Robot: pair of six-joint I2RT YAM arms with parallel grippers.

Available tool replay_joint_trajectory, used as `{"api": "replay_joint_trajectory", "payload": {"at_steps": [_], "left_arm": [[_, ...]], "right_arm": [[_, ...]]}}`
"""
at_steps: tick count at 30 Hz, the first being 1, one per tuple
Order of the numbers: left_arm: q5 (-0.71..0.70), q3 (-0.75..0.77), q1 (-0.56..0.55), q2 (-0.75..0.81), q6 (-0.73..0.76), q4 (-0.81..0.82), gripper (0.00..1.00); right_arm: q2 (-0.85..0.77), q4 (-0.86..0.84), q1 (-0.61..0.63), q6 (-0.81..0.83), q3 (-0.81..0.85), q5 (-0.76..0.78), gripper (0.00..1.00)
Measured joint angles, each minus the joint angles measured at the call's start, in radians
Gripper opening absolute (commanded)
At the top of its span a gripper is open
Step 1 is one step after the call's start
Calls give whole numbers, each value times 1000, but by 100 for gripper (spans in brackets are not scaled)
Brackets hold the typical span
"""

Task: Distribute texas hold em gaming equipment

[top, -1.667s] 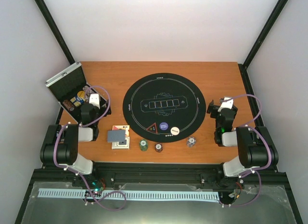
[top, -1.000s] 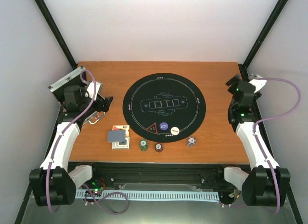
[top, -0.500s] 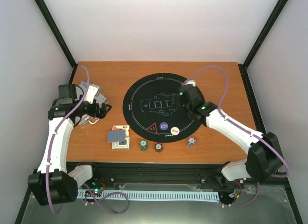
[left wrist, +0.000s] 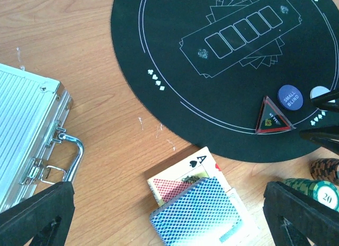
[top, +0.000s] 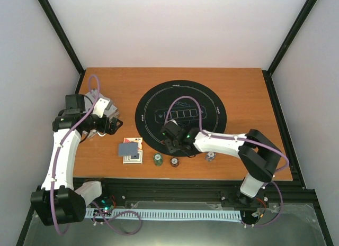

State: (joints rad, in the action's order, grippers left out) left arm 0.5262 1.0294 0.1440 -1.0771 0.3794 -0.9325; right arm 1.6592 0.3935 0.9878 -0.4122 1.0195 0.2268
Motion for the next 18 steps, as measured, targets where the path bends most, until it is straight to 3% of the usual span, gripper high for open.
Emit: {"api": "replay_joint_trajectory", "payload": {"at_steps": [18], "left_arm": [[-167, -24, 25, -64, 33, -2, 100]], "right_arm": [[191, -27, -13, 32, 77, -95, 35]]}}
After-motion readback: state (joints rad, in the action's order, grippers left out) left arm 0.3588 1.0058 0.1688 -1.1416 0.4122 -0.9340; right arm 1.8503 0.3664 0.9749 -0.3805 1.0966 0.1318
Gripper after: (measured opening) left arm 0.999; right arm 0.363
